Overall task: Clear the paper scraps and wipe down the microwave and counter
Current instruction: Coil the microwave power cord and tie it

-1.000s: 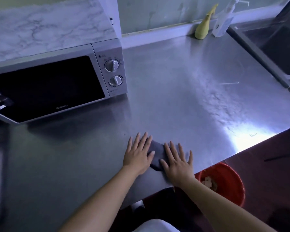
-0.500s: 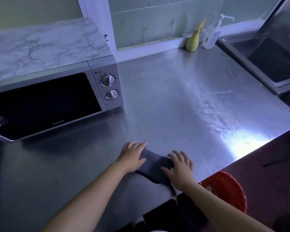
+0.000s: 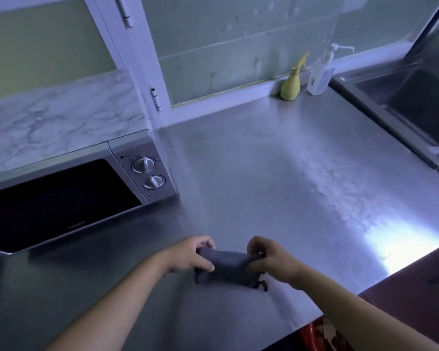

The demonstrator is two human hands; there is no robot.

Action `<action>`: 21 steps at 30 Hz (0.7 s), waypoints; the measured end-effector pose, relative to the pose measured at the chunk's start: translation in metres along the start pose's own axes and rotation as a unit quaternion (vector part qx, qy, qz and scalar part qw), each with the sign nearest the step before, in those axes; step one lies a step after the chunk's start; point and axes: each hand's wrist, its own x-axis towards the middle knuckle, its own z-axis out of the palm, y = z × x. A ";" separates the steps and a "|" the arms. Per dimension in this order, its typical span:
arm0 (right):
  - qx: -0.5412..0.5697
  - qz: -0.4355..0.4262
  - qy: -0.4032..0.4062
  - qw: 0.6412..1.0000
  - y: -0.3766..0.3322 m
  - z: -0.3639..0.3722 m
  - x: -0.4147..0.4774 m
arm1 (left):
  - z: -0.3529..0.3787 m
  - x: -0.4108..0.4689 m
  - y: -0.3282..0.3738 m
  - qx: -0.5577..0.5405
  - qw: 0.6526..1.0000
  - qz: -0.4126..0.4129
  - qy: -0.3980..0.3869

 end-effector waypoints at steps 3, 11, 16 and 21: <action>0.202 -0.005 -0.019 0.979 -0.022 -0.057 0.002 | -0.001 -0.001 0.039 -0.212 0.976 0.034 0.035; 0.536 0.061 -0.025 0.842 -0.017 -0.149 0.052 | -0.002 0.075 0.152 -0.339 0.927 0.039 0.156; 0.277 0.056 0.265 0.922 0.006 -0.137 0.071 | -0.003 0.129 0.187 -0.305 0.915 -0.052 0.261; -0.144 -0.205 0.253 0.935 0.002 -0.134 0.097 | -0.011 0.165 0.209 -0.445 0.845 -0.098 0.279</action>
